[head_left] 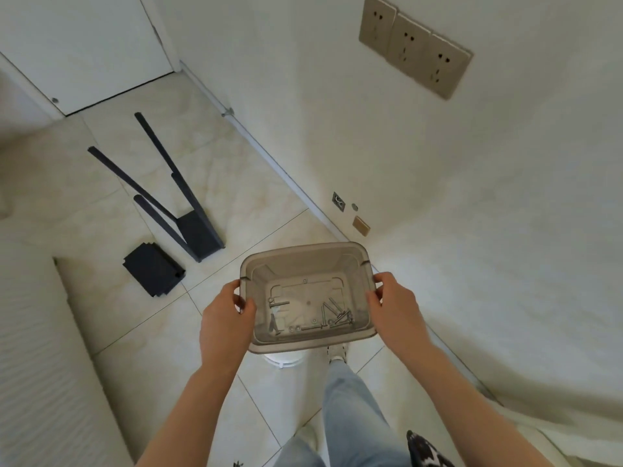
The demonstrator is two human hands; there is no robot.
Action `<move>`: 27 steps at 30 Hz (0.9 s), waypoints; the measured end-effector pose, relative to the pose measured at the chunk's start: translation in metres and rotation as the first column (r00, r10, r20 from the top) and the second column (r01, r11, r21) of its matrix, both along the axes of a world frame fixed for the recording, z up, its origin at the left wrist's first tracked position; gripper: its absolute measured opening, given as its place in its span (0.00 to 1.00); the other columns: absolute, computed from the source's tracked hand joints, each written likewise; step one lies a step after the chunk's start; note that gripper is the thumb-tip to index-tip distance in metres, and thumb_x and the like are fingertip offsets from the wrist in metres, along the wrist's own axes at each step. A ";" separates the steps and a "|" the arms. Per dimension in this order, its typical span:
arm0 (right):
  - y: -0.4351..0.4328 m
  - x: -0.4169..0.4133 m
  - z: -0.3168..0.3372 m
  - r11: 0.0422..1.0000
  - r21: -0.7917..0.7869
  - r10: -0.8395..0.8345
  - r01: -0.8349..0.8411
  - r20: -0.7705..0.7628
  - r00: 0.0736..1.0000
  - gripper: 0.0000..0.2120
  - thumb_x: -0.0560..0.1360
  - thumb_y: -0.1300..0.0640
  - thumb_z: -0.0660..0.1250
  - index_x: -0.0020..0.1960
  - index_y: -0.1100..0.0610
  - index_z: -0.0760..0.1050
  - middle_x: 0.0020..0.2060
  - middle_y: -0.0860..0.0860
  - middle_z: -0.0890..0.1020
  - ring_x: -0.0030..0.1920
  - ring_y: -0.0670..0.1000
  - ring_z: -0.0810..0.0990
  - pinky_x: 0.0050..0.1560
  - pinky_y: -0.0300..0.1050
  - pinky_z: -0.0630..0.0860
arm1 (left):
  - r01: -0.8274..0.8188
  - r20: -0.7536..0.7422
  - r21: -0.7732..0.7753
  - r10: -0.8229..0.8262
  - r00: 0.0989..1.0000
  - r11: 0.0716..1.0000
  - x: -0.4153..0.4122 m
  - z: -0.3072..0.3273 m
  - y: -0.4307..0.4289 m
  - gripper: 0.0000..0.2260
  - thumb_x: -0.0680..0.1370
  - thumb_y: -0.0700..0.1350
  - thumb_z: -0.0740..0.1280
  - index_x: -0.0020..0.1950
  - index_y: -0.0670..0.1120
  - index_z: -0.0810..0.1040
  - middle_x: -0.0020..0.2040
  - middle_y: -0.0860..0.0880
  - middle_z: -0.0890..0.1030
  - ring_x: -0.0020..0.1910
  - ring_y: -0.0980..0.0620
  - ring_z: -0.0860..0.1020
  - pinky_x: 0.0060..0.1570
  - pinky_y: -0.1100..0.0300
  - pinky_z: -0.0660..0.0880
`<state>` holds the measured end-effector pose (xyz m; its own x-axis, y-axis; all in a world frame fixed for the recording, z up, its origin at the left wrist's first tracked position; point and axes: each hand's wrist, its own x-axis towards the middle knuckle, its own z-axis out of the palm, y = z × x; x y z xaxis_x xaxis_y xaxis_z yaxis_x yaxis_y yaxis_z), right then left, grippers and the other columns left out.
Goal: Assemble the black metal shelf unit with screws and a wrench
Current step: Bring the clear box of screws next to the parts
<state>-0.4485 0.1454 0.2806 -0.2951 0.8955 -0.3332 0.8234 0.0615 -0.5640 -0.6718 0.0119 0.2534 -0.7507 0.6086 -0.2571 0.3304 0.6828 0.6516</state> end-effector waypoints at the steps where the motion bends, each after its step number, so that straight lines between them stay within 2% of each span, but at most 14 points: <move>1: 0.017 -0.008 0.000 1.000 0.000 0.022 -0.022 0.005 1.000 0.14 0.82 0.56 0.60 0.66 0.56 0.70 0.42 0.47 0.78 0.39 0.46 0.78 0.36 0.41 0.73 | -0.015 -0.004 -0.008 0.015 1.000 1.000 -0.005 -0.002 0.013 0.18 0.81 0.47 0.67 0.71 0.48 0.73 0.42 0.59 0.76 0.40 0.54 0.79 0.43 0.52 0.81; 6: 0.100 -0.045 0.003 0.992 -0.047 0.115 -0.115 0.005 0.993 0.14 0.83 0.55 0.59 0.67 0.57 0.70 0.46 0.49 0.79 0.41 0.48 0.79 0.41 0.45 0.77 | -0.077 -0.008 -0.094 0.076 0.997 0.993 -0.029 -0.008 0.078 0.17 0.82 0.46 0.66 0.71 0.47 0.72 0.46 0.54 0.77 0.44 0.50 0.79 0.44 0.53 0.79; 10: 0.162 -0.076 0.008 0.979 -0.089 0.186 -0.185 0.004 0.982 0.15 0.83 0.56 0.59 0.68 0.58 0.69 0.48 0.52 0.80 0.45 0.51 0.80 0.45 0.48 0.78 | -0.118 -0.036 -0.146 0.114 0.993 0.982 -0.051 -0.008 0.128 0.17 0.82 0.46 0.66 0.70 0.47 0.71 0.46 0.54 0.76 0.43 0.51 0.77 0.41 0.55 0.74; 14: 0.213 -0.111 0.014 0.965 -0.077 0.253 -0.252 0.001 0.968 0.15 0.82 0.57 0.59 0.68 0.58 0.69 0.50 0.53 0.80 0.47 0.52 0.79 0.42 0.44 0.73 | -0.181 -0.037 -0.160 0.178 0.983 0.970 -0.074 -0.006 0.167 0.17 0.82 0.45 0.66 0.70 0.46 0.71 0.41 0.57 0.74 0.38 0.54 0.76 0.38 0.58 0.72; 18: 0.245 -0.145 0.018 0.953 -0.046 0.299 -0.299 -0.005 0.954 0.16 0.82 0.57 0.60 0.69 0.59 0.68 0.52 0.54 0.80 0.50 0.53 0.79 0.43 0.44 0.71 | -0.222 -0.030 -0.133 0.220 0.975 0.966 -0.099 -0.001 0.192 0.14 0.81 0.42 0.66 0.66 0.44 0.71 0.39 0.56 0.74 0.39 0.50 0.77 0.40 0.52 0.77; 23: 0.276 -0.191 0.016 0.947 -0.040 0.320 -0.320 0.004 0.947 0.16 0.82 0.56 0.59 0.68 0.58 0.68 0.52 0.54 0.80 0.50 0.54 0.80 0.43 0.45 0.73 | -0.247 -0.046 -0.121 0.243 0.969 0.961 -0.142 -0.003 0.221 0.13 0.81 0.41 0.66 0.64 0.44 0.71 0.37 0.54 0.74 0.35 0.54 0.76 0.30 0.59 0.72; 27: 0.298 -0.234 0.009 0.952 -0.026 0.304 -0.304 0.024 0.952 0.15 0.82 0.56 0.60 0.68 0.57 0.68 0.50 0.53 0.80 0.47 0.52 0.79 0.40 0.43 0.70 | -0.254 -0.006 -0.102 0.254 0.967 0.962 -0.181 -0.011 0.242 0.10 0.81 0.41 0.66 0.61 0.46 0.70 0.37 0.53 0.75 0.35 0.53 0.77 0.33 0.54 0.76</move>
<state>-0.6828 0.4438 0.2892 -0.5425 0.7574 -0.3633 0.7830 0.2993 -0.5452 -0.8524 0.2540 0.2419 -0.8752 0.3686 -0.3133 0.1333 0.8064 0.5762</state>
